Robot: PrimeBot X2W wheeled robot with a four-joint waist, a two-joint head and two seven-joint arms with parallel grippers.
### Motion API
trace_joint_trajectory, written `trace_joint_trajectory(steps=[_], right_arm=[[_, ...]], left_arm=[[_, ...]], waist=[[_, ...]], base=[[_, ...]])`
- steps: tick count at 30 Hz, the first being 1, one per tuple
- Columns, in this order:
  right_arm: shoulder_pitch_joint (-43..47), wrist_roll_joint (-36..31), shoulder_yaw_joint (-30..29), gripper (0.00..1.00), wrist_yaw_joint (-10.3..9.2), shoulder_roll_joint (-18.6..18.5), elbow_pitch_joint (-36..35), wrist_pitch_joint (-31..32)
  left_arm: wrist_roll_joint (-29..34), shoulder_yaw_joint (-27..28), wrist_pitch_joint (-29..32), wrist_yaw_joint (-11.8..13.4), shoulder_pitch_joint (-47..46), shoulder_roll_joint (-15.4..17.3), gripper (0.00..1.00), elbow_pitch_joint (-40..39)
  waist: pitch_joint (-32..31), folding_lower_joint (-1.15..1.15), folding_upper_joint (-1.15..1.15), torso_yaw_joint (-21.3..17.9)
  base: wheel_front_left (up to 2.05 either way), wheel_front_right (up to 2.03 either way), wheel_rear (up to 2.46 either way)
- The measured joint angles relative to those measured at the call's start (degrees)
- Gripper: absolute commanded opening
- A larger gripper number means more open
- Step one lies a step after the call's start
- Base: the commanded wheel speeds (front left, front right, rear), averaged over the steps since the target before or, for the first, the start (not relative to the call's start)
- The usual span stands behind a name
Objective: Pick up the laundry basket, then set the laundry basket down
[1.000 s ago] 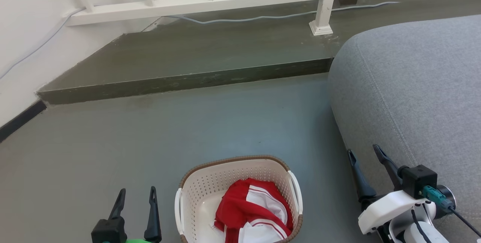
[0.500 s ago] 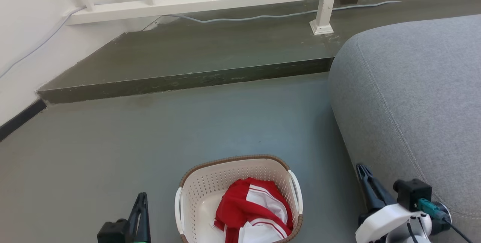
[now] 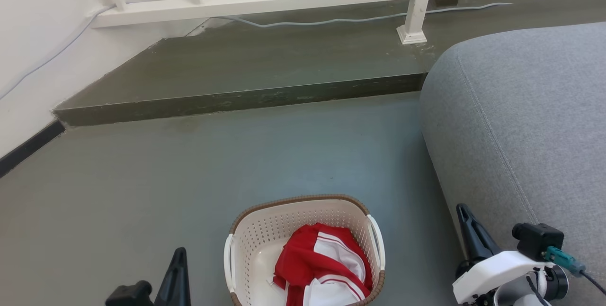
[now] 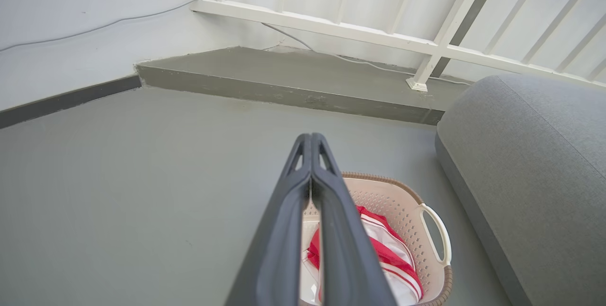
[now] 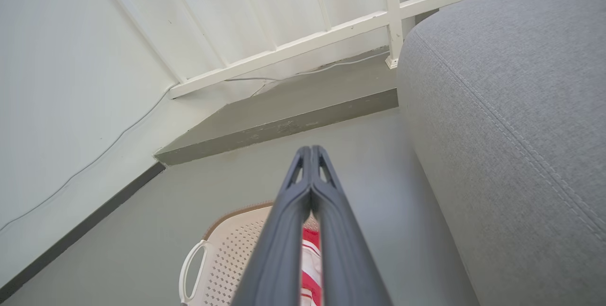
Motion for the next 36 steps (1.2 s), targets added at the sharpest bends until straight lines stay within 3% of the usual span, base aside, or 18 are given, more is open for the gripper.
trace_joint_trajectory(steps=[36], right_arm=[[-2.2, 28.1, -8.9, 0.0, 2.89, 1.7, -0.1, 7.3]], left_arm=[[-31.6, 5.8, 6.9, -3.7, -3.8, 1.6, 0.0, 1.3]], waist=[[0.1, 0.0, 0.0, 2.2]], base=[[0.0, 0.0, 0.0]])
